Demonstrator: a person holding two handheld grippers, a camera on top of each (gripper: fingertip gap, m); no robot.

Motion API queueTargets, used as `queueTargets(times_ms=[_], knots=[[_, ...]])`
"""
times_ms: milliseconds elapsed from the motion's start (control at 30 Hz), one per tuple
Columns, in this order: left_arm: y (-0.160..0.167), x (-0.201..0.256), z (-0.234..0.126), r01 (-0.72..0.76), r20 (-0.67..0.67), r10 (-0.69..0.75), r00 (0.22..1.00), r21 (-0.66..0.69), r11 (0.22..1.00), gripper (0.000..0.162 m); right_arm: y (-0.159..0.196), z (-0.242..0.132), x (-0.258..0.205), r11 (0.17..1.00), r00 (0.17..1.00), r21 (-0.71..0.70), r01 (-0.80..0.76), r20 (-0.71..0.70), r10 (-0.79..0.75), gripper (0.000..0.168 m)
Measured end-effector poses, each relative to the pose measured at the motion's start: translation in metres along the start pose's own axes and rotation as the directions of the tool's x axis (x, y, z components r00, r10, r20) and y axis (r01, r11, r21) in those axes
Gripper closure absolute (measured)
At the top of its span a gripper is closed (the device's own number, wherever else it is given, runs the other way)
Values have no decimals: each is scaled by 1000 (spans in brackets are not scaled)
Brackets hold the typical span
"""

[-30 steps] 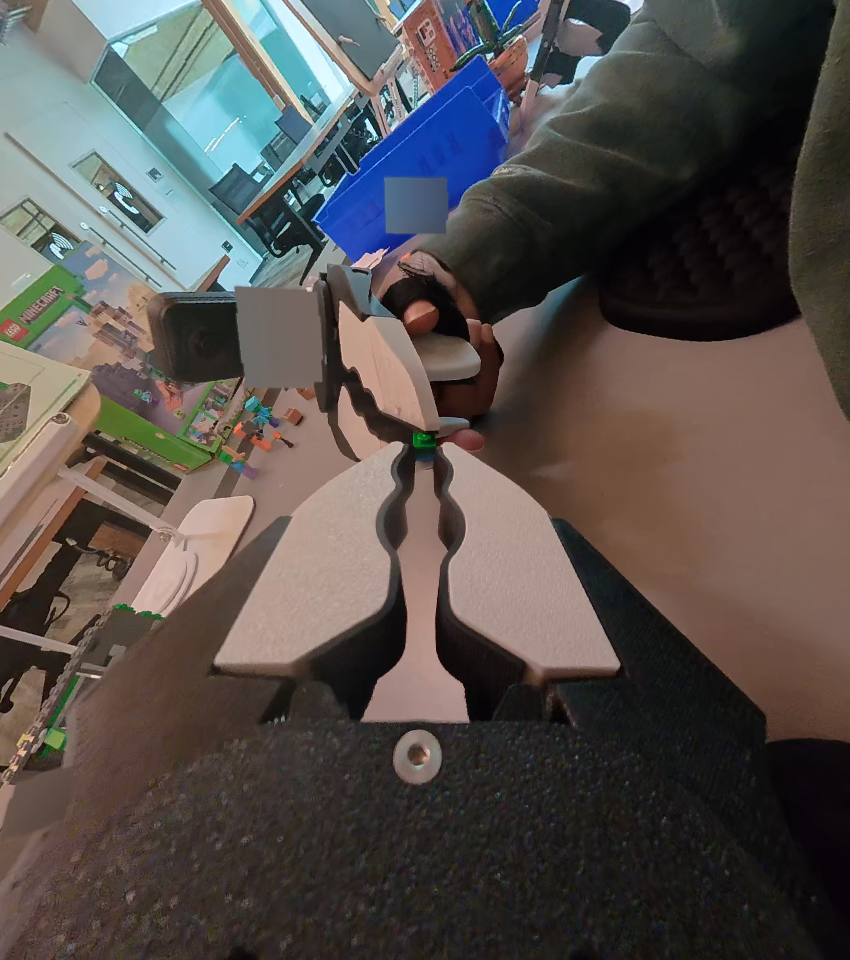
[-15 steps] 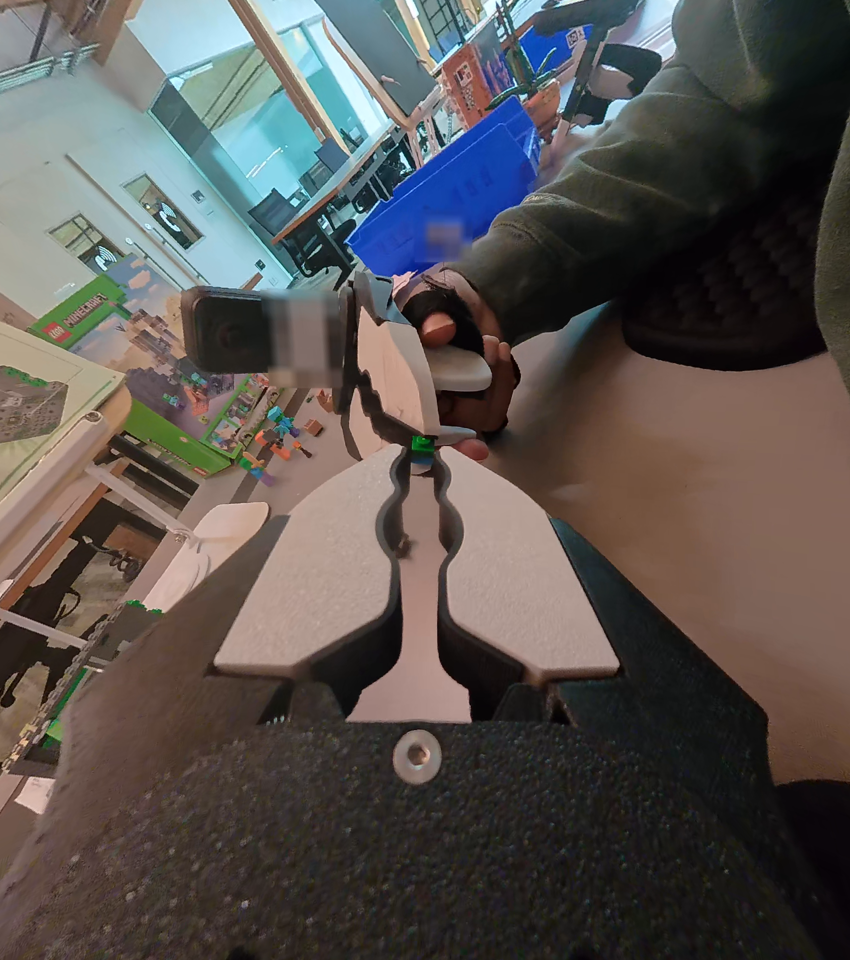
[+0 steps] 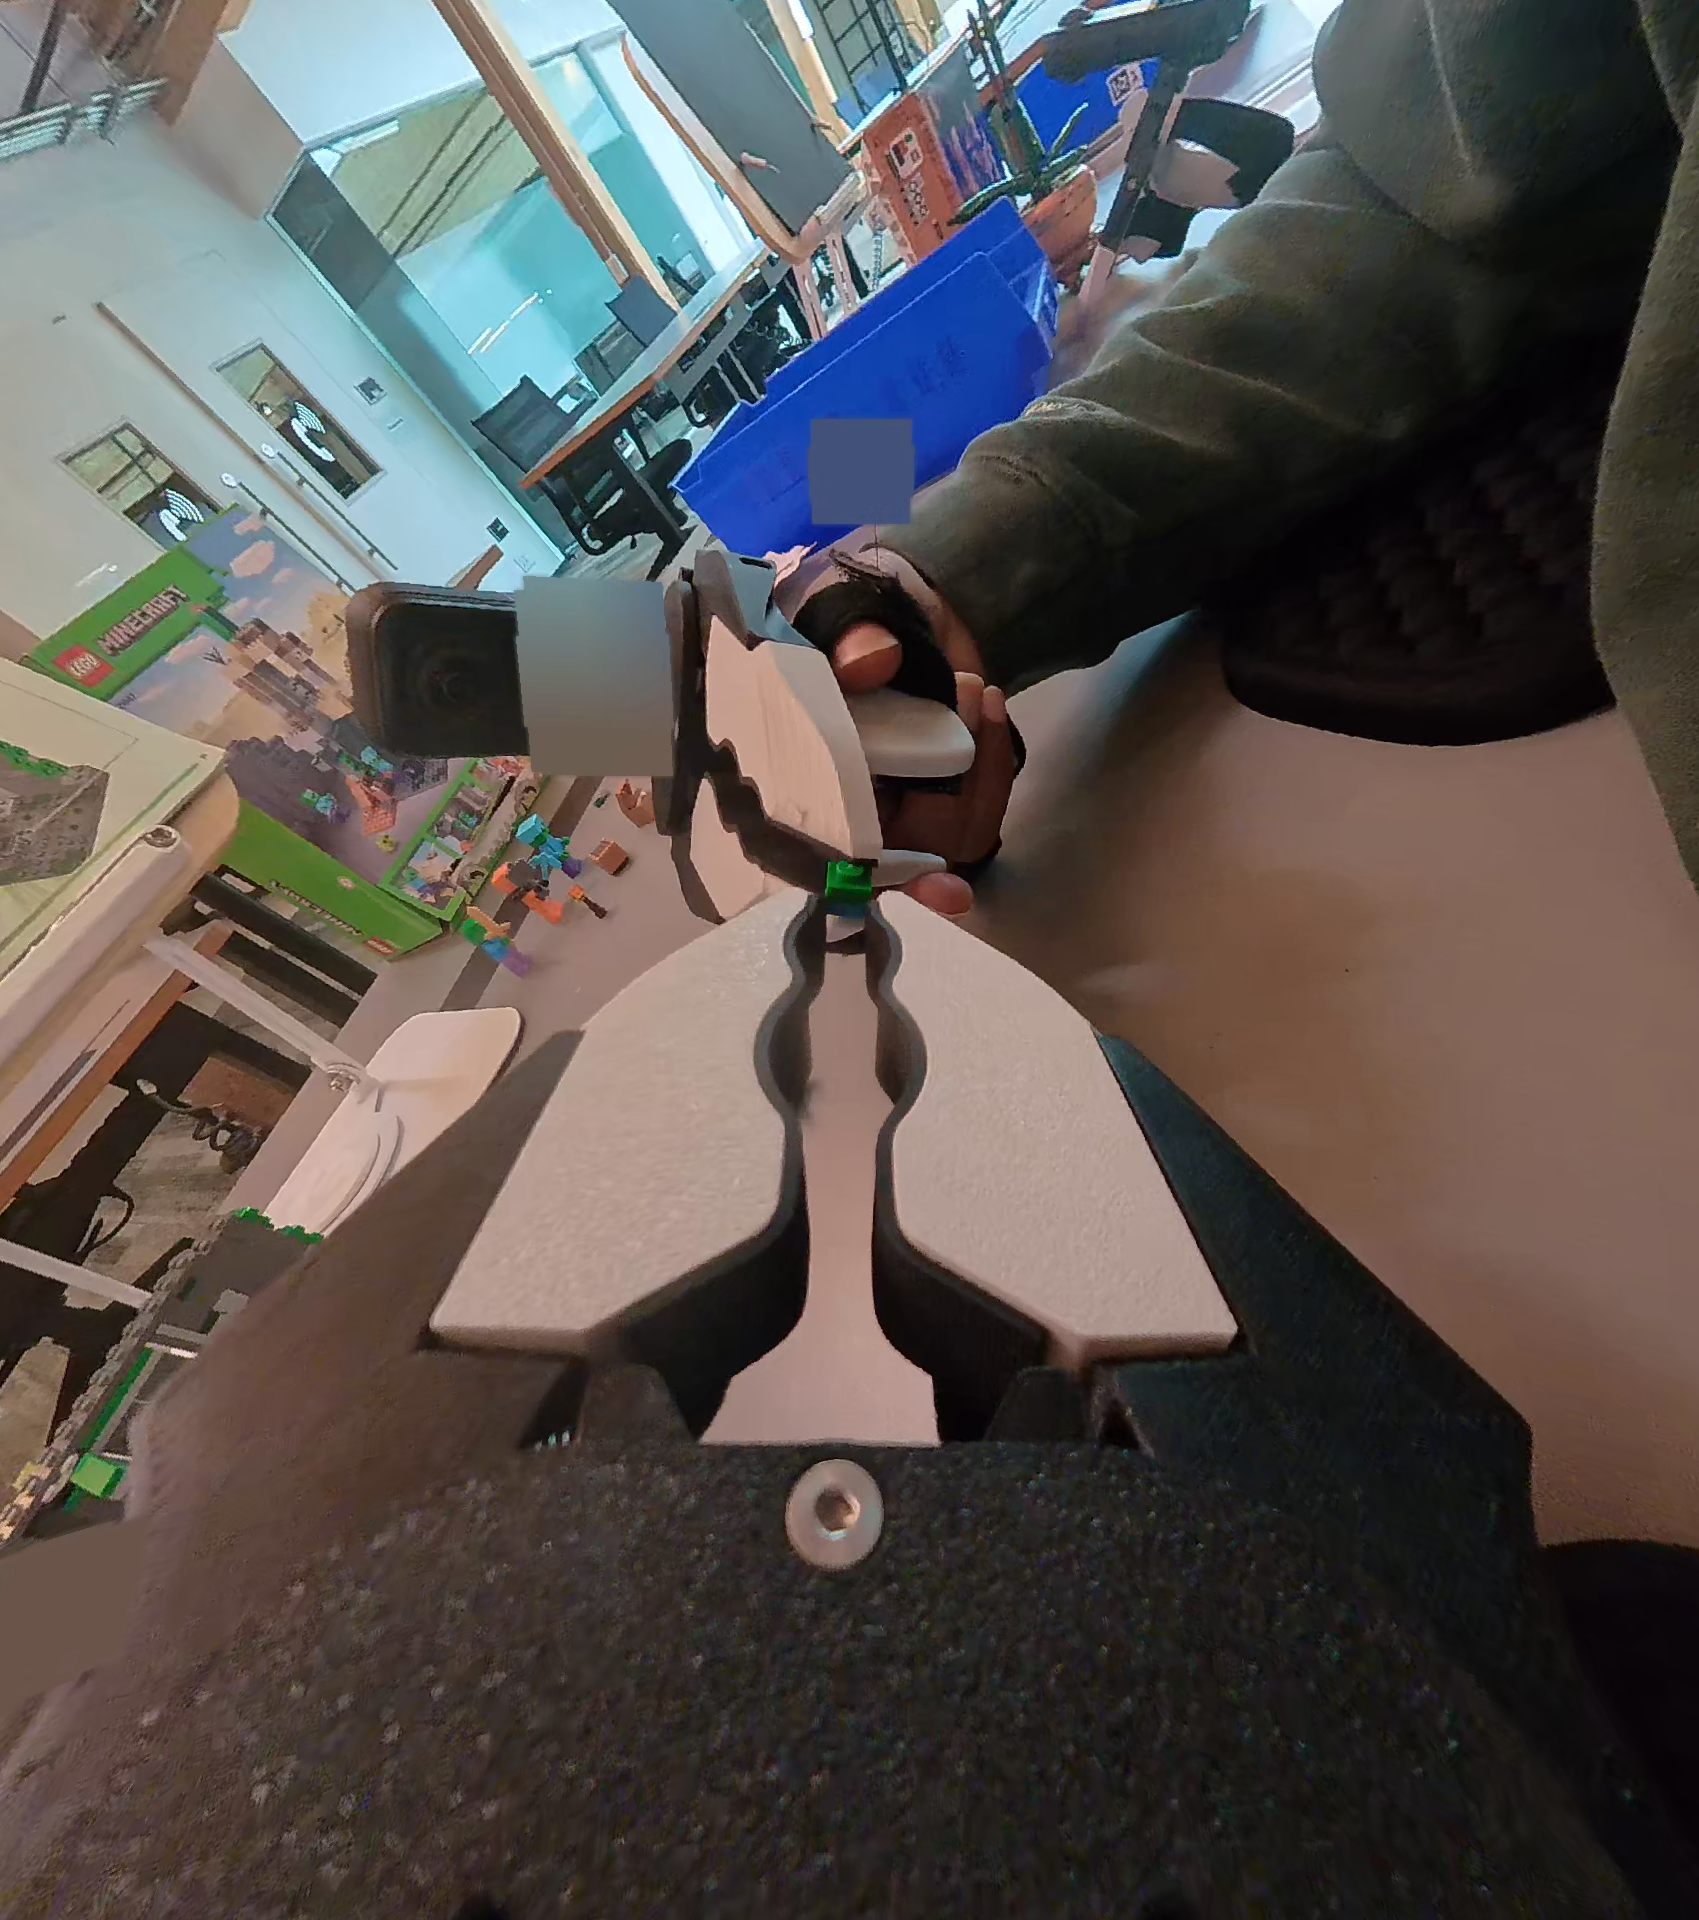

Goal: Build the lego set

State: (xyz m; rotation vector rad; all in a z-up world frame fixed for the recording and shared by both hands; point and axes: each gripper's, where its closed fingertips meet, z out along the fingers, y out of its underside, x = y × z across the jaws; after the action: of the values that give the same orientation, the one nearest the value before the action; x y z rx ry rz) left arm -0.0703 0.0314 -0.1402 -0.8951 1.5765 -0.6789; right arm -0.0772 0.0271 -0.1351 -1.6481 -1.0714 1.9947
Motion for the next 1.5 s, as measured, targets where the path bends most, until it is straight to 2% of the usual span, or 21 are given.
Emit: queueTargets(times_ms=[200,233,600,700,867,1300,1500], knots=[[0,-4,-1,-8,20,8,1000,-10,1000,155,-4,-1,-1,1000,1000,17,25,-14,-25,161],[0,-4,-1,-12,20,13,1000,-14,1000,162,-5,-1,-1,999,999,25,32,-17,-32,160],[-6,-8,-2,-39,74,38,997,9,999,162,-10,-2,-5,997,998,48,64,-13,-63,161],[-6,-8,-2,-31,74,30,997,13,999,153,-11,-3,-7,996,998,56,64,2,-64,161],[-9,-8,-3,-3,65,0,998,37,999,154,-8,-2,-7,997,998,44,67,6,-67,161],[-9,10,-1,27,-56,-24,998,55,998,155,9,4,-5,995,997,-68,78,-8,-79,161],[-3,24,2,26,-139,-22,990,23,999,151,28,6,-2,977,995,-199,83,-40,-93,161]])
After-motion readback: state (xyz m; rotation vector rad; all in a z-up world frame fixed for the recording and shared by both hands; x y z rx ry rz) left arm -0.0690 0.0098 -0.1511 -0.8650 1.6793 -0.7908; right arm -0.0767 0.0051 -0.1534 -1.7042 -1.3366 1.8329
